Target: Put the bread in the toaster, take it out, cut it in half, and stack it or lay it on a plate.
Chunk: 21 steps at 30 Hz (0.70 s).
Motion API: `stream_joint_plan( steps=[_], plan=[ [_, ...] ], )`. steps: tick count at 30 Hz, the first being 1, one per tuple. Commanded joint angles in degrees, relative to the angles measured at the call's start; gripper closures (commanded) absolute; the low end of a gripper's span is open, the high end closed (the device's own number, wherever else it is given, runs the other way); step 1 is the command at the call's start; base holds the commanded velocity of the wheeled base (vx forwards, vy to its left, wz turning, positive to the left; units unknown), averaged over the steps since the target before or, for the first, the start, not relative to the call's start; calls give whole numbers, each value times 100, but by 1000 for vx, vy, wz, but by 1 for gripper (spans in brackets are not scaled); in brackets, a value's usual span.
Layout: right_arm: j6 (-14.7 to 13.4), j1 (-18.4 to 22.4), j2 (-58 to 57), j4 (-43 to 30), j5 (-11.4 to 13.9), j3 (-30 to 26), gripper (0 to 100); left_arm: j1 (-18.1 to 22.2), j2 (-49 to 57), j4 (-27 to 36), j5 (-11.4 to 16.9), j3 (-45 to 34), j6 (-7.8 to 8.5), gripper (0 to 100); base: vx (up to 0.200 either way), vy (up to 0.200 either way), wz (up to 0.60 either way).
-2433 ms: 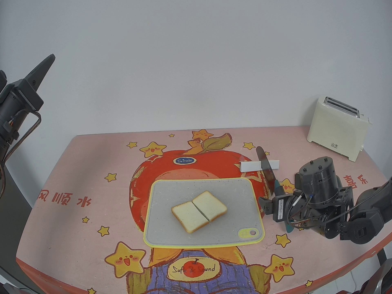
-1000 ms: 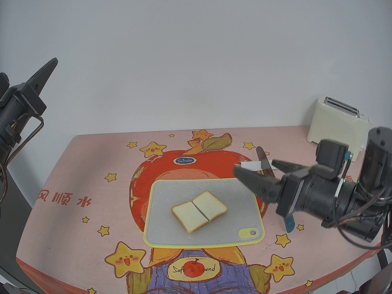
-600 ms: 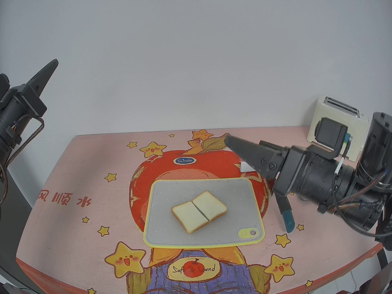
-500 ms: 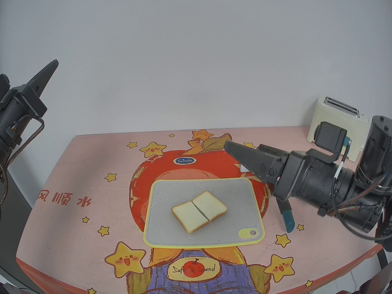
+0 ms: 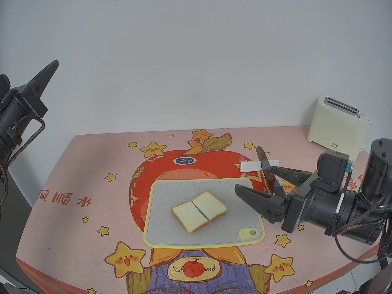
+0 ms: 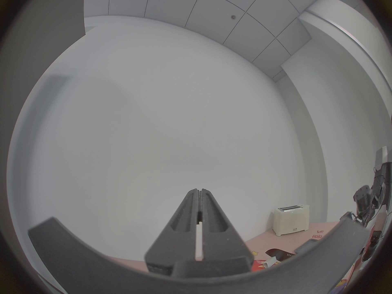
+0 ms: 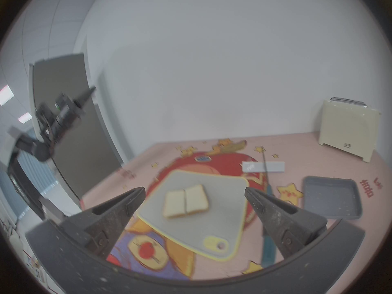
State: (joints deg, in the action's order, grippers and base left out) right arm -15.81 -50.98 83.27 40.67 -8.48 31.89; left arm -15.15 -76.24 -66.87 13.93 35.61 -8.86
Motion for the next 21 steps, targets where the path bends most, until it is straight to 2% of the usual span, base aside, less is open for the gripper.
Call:
stream_joint_plan(
  steps=[1, 5, 8, 9, 12, 13, 15, 16, 17, 21],
  plan=[
    [113, -79, -31, 178, -66, 37, 0, -172, 13, -2, -5, 16, -1, 100, 0, 0, 0],
    [131, -8, -57, 64, -66, -7, 0, -181, 13, -2, -5, -1, 7, 100, 0, 0, 0],
    [149, 150, -39, -331, -4, 327, 0, -181, 4, 7, 4, -72, 16, 100, 0, 0, 0],
    [157, 194, -48, -683, 14, 617, 0, -190, 4, 7, 13, -124, 34, 100, 0, 0, 0],
    [149, 370, -118, -1940, 251, 1434, 0, -216, -5, 16, 136, -265, 376, 100, 0, 0, 0],
    [149, 422, -127, -2221, 330, 1601, 0, -225, -5, 16, 145, -274, 420, 100, 0, 0, 0],
    [149, 466, -118, -2704, 444, 1873, 0, -225, -5, 16, 145, -283, 447, 100, 0, 0, 0],
    [149, 466, -118, -2704, 444, 1873, 0, -225, -5, 16, 145, -283, 447, 100, 0, 0, 0],
    [140, 484, -83, -3460, 620, 2287, 0, -234, 4, 16, 145, -300, 464, 100, 0, 0, 0],
    [157, 493, 180, -4032, 655, 2621, 0, -243, 4, 16, 145, -309, 464, 100, 0, 0, 0]
  ],
)
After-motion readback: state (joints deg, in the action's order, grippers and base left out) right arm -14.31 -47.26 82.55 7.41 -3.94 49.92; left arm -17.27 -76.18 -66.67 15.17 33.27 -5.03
